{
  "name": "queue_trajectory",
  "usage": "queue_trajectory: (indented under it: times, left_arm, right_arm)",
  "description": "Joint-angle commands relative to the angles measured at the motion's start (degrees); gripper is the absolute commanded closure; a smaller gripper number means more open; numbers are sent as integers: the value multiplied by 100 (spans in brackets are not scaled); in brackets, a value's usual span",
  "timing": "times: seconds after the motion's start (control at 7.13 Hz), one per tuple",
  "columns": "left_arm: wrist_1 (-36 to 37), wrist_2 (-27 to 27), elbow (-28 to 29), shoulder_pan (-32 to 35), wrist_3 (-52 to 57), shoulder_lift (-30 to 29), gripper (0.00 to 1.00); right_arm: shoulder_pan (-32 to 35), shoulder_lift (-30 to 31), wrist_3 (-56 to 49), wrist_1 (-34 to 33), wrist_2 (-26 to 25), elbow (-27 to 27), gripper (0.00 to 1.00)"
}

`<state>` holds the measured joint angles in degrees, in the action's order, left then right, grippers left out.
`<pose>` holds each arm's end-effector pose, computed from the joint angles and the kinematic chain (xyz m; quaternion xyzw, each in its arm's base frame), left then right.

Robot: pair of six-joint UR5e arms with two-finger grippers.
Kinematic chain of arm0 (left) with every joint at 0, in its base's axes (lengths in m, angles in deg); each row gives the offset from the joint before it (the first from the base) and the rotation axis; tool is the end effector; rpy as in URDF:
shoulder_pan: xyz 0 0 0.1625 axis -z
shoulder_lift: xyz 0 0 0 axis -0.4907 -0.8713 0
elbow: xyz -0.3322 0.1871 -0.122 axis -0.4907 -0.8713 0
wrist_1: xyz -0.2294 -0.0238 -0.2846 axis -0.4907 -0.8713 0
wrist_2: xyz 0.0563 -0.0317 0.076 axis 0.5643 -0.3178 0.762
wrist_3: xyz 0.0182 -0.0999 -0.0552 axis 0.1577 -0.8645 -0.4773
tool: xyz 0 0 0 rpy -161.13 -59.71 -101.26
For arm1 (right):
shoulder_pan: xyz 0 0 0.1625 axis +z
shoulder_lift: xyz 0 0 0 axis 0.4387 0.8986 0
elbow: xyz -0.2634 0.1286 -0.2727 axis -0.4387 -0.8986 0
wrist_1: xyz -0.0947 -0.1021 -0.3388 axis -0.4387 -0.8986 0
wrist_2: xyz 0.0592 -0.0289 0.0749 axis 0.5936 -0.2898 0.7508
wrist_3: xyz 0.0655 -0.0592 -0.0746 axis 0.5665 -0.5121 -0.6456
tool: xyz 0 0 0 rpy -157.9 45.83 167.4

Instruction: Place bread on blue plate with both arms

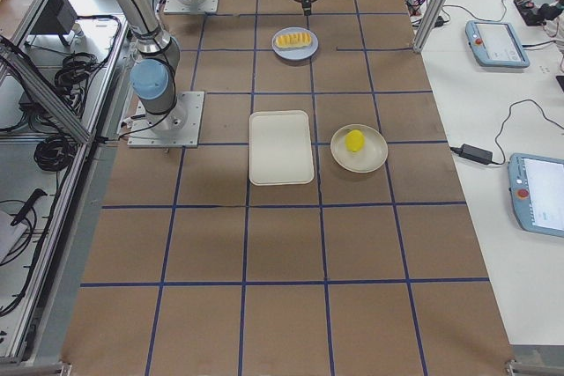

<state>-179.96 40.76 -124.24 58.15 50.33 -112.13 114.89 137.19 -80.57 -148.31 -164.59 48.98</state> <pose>-0.1171 -0.4628 0.4362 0.0145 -0.9981 -0.0579 0.0171 0.1313 -0.4275 0.4908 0.0071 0.9972 -0.0688 0.0270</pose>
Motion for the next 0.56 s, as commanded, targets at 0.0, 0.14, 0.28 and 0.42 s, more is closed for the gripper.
queue_trajectory:
  times: [0.0,0.14,0.28,0.42]
  left_arm:
    - [0,0,-7,0,-2,-1,0]
    - [0,0,-7,0,-2,-1,0]
    - [0,0,-7,0,-2,-1,0]
    - [0,0,-24,0,7,8,0]
  right_arm:
    - [-10,23,-17,173,-82,12,0]
    - [-10,24,1,173,-91,4,0]
    - [-10,24,1,164,-213,-14,0]
    - [-10,32,9,155,-284,-40,0]
